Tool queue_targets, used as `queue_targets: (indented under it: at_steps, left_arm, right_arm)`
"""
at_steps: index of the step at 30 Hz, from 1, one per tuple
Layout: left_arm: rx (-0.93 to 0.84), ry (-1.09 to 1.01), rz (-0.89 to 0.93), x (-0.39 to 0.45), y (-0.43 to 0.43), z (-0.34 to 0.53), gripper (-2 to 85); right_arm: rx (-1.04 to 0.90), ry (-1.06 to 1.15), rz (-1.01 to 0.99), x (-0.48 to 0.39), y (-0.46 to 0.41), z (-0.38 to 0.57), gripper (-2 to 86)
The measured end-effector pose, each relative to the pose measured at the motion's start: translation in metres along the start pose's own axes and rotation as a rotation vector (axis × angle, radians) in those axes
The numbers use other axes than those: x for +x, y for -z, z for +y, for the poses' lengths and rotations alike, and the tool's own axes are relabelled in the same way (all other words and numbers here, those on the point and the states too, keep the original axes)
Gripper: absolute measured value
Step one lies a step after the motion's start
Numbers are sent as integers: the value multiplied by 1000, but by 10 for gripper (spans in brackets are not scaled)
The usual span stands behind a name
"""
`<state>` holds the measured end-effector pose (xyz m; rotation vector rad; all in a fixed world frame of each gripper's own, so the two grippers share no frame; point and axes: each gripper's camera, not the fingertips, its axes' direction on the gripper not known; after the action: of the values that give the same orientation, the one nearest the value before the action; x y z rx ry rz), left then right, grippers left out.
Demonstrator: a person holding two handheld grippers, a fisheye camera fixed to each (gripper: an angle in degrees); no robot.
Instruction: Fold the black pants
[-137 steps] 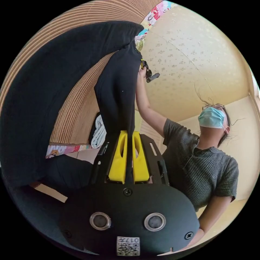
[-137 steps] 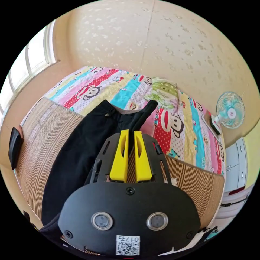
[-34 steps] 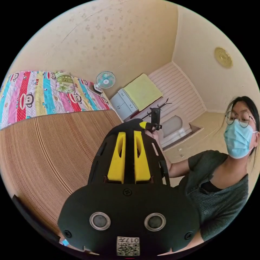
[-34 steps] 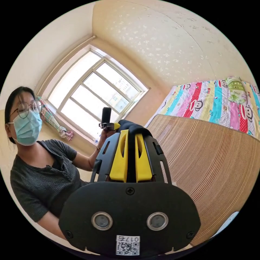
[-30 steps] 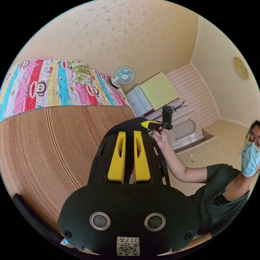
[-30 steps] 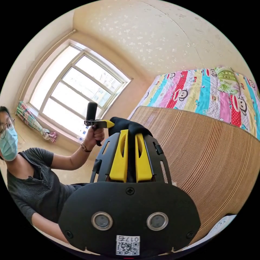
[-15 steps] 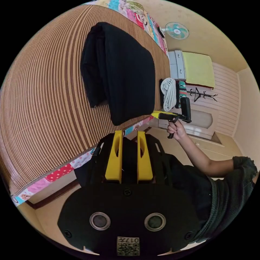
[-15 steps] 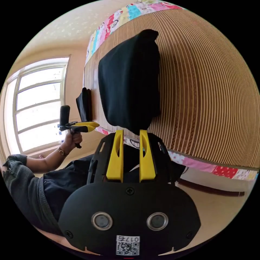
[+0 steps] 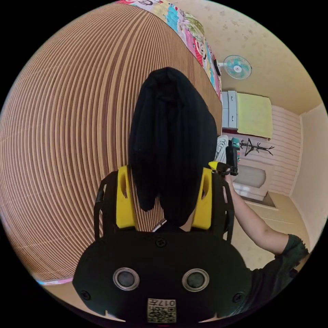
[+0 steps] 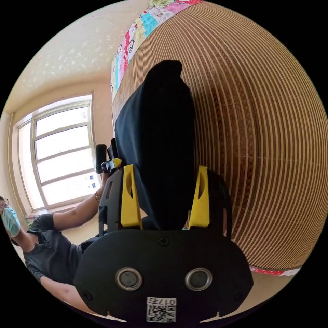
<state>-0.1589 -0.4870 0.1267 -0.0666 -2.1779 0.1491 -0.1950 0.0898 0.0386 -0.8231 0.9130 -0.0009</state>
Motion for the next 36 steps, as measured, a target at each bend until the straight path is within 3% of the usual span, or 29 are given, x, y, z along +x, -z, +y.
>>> queue_targets:
  at_steps: [2,4,7,13,19,22,30,34,36]
  left_arm:
    - [-72,-24,40,-5,-20,-8,232]
    - [-38,-38,-29,-5,-18,-6,191]
    - [-83,13,121,-16,-28,3,131]
    - [-229,-88,18,29,-33,43,100]
    - [-259,-108,53,125,-81,62,95]
    - [-243,-191,76,204,-130,46,94]
    - [-106,-363,252,396,-290,-44,91]
    - [-71,-349,211,449,-383,-98,96]
    - [-111,-287,134,450,-428,-117,96]
  right_arm:
    - [-84,-30,-44,3,-31,-5,237]
    - [5,-75,-14,-2,-37,5,229]
    - [92,-155,-89,-8,-42,33,196]
    - [71,-181,-207,-26,-37,119,131]
    - [132,-265,-287,-20,40,210,118]
    - [195,-220,-246,-16,126,239,116]
    - [315,50,211,-37,394,247,129]
    - [327,18,474,-24,436,232,136]
    - [320,-100,647,3,436,218,123]
